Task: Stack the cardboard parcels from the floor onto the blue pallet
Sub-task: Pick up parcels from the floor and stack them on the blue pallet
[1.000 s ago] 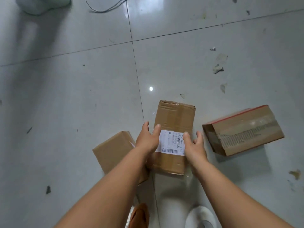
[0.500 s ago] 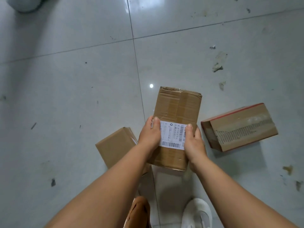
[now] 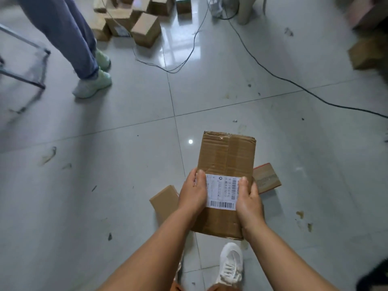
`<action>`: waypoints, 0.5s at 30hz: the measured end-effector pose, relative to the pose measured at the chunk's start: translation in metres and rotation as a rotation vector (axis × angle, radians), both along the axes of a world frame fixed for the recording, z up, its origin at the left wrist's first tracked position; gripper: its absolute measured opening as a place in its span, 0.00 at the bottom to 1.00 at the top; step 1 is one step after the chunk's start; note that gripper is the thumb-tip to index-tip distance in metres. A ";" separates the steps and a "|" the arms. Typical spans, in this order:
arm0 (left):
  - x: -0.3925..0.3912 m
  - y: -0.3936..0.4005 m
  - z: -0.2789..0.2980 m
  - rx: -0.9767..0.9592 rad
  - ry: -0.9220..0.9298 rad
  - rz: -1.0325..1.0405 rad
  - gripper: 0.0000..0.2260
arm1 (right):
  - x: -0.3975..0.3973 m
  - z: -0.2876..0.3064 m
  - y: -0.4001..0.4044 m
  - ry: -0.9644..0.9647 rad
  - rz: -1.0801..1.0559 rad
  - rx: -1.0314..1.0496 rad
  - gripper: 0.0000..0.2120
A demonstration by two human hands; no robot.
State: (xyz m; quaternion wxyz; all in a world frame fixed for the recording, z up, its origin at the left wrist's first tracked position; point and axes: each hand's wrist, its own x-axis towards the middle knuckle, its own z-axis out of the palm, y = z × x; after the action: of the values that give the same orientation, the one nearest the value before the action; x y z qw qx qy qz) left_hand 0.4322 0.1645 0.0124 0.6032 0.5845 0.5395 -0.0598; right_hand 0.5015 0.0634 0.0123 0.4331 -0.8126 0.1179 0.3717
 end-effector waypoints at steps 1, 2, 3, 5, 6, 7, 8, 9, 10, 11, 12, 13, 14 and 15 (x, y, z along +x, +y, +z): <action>-0.002 -0.004 0.018 0.011 -0.011 -0.013 0.22 | -0.002 0.018 -0.004 -0.012 -0.024 0.011 0.21; -0.003 -0.008 0.033 0.016 -0.015 -0.029 0.25 | -0.004 0.034 -0.008 -0.023 -0.050 0.022 0.21; -0.004 -0.011 0.048 0.027 -0.031 -0.042 0.25 | -0.006 0.050 -0.011 -0.033 -0.078 0.031 0.21; -0.007 -0.019 0.075 0.038 -0.068 -0.091 0.21 | -0.011 0.075 -0.022 -0.041 -0.136 0.024 0.22; -0.007 -0.023 0.089 0.036 -0.082 -0.125 0.20 | -0.013 0.086 -0.027 -0.050 -0.164 0.017 0.23; -0.009 -0.028 0.102 0.031 -0.101 -0.164 0.21 | -0.016 0.099 -0.033 -0.061 -0.191 0.007 0.24; -0.010 -0.033 0.113 0.027 -0.114 -0.203 0.20 | -0.019 0.111 -0.040 -0.075 -0.214 -0.002 0.24; -0.012 -0.038 0.125 0.030 -0.131 -0.239 0.19 | -0.024 0.123 -0.047 -0.089 -0.236 -0.010 0.23; -0.014 -0.043 0.137 0.033 -0.146 -0.272 0.18 | -0.029 0.135 -0.053 -0.100 -0.262 -0.017 0.23; -0.016 -0.047 0.149 0.034 -0.167 -0.308 0.17 | -0.036 0.148 -0.059 -0.109 -0.294 -0.019 0.23; -0.019 -0.052 0.162 0.040 -0.186 -0.342 0.16 | -0.043 0.159 -0.066 -0.115 -0.330 -0.017 0.22; -0.021 -0.056 0.173 0.054 -0.213 -0.372 0.16 | -0.050 0.170 -0.072 -0.126 -0.368 -0.014 0.22; -0.024 -0.061 0.183 0.063 -0.235 -0.406 0.16 | -0.059 0.179 -0.079 -0.138 -0.406 -0.013 0.22; -0.028 -0.066 0.193 0.063 -0.254 -0.437 0.16 | -0.067 0.188 -0.086 -0.147 -0.444 -0.017 0.22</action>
State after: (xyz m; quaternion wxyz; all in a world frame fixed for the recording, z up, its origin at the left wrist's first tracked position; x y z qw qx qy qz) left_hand 0.4042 0.0984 0.2052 0.6203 0.7085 0.3219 -0.0982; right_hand 0.4342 -0.0227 0.2003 0.5048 -0.7953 0.2652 0.2060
